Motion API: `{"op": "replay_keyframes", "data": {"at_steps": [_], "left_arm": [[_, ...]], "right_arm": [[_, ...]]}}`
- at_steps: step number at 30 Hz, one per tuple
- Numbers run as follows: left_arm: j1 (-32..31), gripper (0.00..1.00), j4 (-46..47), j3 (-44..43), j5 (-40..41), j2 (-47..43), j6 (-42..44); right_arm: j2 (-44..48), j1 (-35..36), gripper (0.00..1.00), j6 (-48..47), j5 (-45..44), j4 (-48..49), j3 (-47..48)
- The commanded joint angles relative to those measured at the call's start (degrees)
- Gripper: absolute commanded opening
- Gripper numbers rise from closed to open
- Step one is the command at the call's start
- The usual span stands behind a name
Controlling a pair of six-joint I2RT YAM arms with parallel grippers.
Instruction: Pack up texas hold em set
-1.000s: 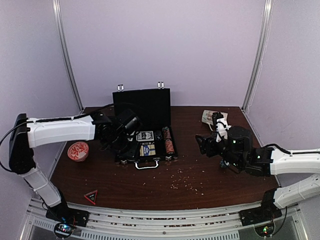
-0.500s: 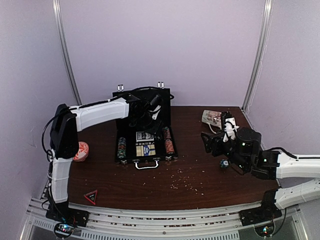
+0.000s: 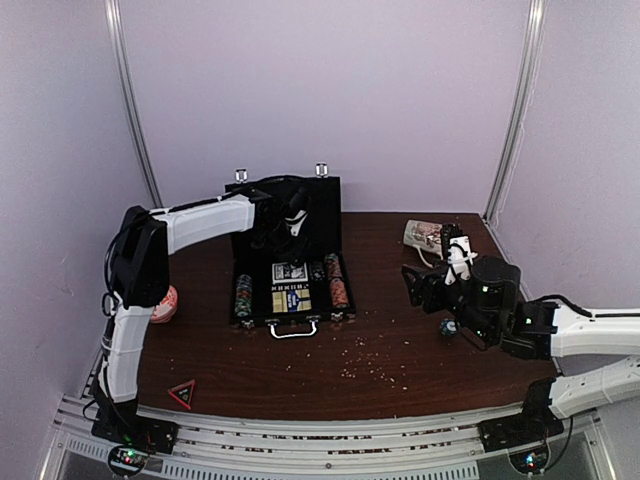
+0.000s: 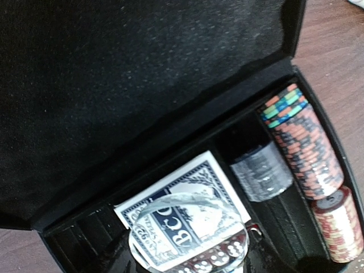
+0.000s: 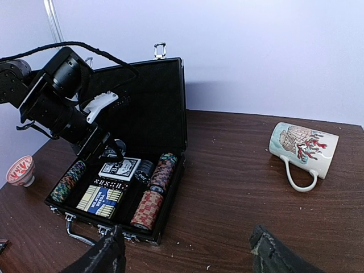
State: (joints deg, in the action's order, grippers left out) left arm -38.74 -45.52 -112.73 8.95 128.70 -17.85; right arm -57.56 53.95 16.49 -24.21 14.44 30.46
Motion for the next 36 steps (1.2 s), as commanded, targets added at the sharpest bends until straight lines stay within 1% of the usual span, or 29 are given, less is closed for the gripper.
{"op": "replay_keyframes", "data": {"at_steps": [1, 9, 14, 16, 19, 24, 27, 29, 31, 34, 36], "left_arm": [[1.6, 0.53, 2.1, -0.6, -0.5, 1.7, 1.3], [2.9, 0.54, 2.5, -0.8, -2.5, 4.5, 2.6], [3.3, 0.56, 2.5, -0.9, -4.1, 5.6, 2.7], [3.4, 0.6, 2.5, -0.7, -4.6, 5.9, 2.7], [3.4, 0.72, 2.5, -0.9, -4.4, 5.7, 2.8], [3.4, 0.85, 2.7, -0.6, -5.2, 3.8, 2.8], [3.4, 0.88, 3.3, 1.4, -5.0, 0.7, 2.8], [3.4, 0.89, 4.3, 5.1, -3.4, -3.3, 2.1], [3.4, 0.89, 5.7, 11.4, -1.2, -9.3, 0.3], [3.3, 0.89, 7.0, 24.2, 1.0, -20.1, -3.3], [3.3, 0.89, 6.4, 33.4, 1.8, -26.5, -7.4]], "right_arm": [[-0.2, -0.4, 0.76, 0.1, -0.2, 0.8, 0.0], [-0.7, -0.4, 0.76, 0.2, -0.1, 0.6, 0.3], [-1.1, -0.4, 0.76, 0.3, 0.0, 0.6, 0.3], [-1.3, -0.4, 0.76, 0.3, 0.0, 0.6, 0.4], [-1.6, -0.4, 0.76, 0.3, 0.1, 0.5, 0.5], [-1.6, -0.4, 0.76, 0.4, 0.1, 0.5, 0.6], [-1.5, -0.4, 0.76, 0.4, 0.2, 0.4, 0.5], [-1.3, -0.4, 0.76, 0.4, 0.2, 0.4, 0.5], [-1.2, -0.4, 0.76, 0.4, 0.1, 0.4, 0.4], [-1.3, -0.4, 0.76, 0.4, 0.1, 0.6, 0.4], [-1.4, -0.5, 0.76, 0.4, 0.2, 0.4, 0.5]]}}
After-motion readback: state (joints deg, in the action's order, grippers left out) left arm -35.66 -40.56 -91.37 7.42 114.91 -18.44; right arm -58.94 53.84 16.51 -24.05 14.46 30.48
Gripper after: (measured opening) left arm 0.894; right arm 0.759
